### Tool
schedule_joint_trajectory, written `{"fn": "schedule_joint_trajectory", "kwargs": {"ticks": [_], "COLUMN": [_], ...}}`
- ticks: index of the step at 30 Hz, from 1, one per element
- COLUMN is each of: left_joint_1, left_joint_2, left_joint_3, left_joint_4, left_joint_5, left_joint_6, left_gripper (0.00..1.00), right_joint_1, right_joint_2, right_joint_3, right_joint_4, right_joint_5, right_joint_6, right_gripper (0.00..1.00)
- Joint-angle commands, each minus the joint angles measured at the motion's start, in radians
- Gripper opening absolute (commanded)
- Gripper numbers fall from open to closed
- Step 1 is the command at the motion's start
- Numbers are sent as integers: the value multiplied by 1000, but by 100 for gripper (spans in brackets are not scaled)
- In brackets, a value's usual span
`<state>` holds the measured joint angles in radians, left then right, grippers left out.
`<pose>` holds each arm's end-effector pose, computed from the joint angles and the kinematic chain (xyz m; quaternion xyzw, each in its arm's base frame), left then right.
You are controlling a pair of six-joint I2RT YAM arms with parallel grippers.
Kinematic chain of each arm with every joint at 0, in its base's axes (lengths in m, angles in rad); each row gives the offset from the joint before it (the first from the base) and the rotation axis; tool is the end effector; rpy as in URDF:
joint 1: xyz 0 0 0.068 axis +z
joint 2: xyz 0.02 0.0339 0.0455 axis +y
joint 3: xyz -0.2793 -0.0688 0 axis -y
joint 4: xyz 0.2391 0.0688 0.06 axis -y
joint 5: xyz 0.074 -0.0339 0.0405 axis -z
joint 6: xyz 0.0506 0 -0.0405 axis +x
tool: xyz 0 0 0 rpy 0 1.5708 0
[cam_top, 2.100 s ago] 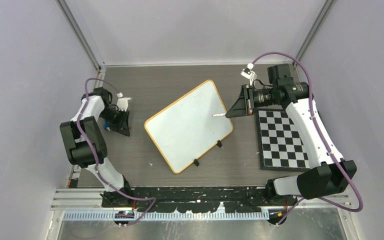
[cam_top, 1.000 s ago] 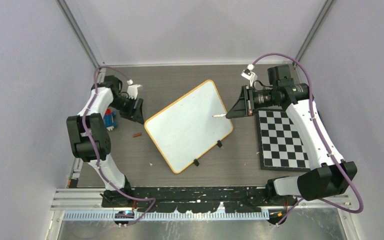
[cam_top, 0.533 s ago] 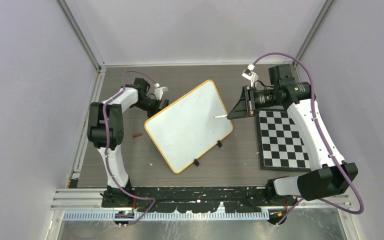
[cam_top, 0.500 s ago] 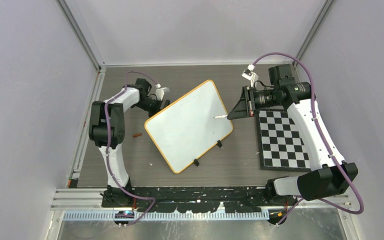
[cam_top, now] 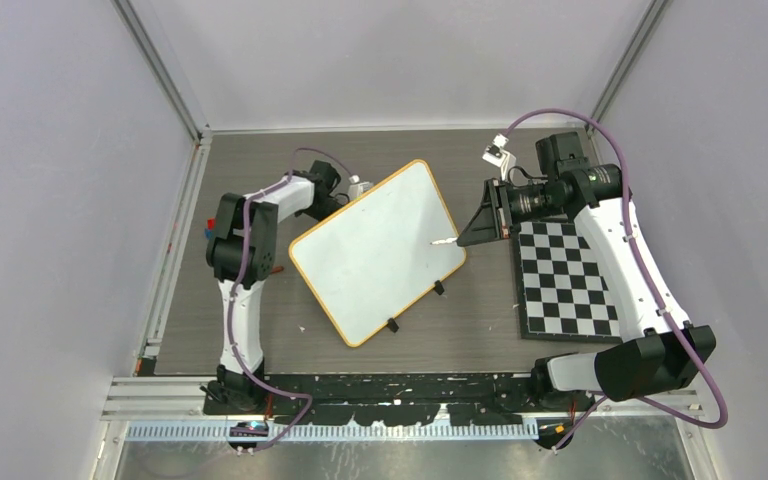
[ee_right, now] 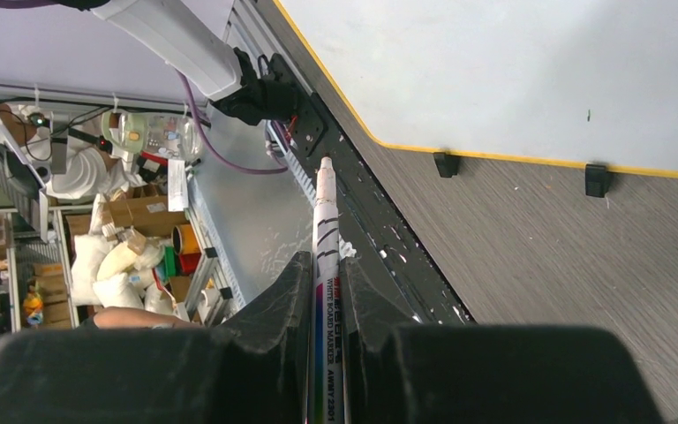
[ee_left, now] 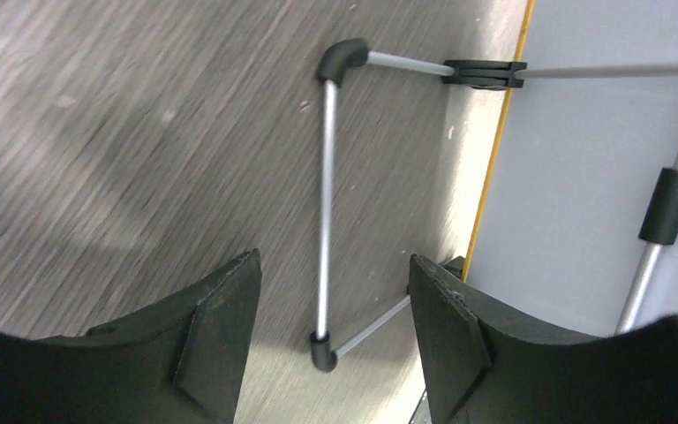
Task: Write a sentence on the whiteboard
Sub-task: Adjust the whiteboard stand at the center of the board.
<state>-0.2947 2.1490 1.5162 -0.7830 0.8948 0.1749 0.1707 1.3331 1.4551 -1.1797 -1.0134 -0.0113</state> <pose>0.3878 -0.1590 0.1500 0.2417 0.8664 -0.4347 0.0439 0.2230 0.0820 0.3858 -0.1995 0.8310 0.4856 0.1838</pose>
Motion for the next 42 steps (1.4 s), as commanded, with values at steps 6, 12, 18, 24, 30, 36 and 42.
{"fn": "schedule_joint_trajectory", "kwargs": {"ticks": [6,12,18,24,30,36,42], "left_joint_1": [-113,-181,-219,-183,-78,100,271], "left_joint_2": [115,154,184,154,-52,-286,-536], "left_joint_3": [69,106,137,159,122,50,-101], "left_joint_4": [-12,-32,-40,-46,-50,-62,-124], "left_joint_5": [23,50,64,50,14,16,113], "left_joint_6": [27,46,46,27,10,-27,52], "left_gripper": [62,59,58,62,71,74,74], "right_joint_1": [1,1,1,0,42,172,287], "right_joint_2": [-37,-40,-43,-56,-70,-46,-22], "right_joint_3": [27,21,21,9,-12,8,32], "right_joint_4": [-51,-58,-64,-37,39,57,76], "right_joint_5": [5,7,12,63,136,264,372], "right_joint_6": [-63,-69,-72,-56,-3,-17,-45], "right_gripper": [0,0,0,0,0,0,0]}}
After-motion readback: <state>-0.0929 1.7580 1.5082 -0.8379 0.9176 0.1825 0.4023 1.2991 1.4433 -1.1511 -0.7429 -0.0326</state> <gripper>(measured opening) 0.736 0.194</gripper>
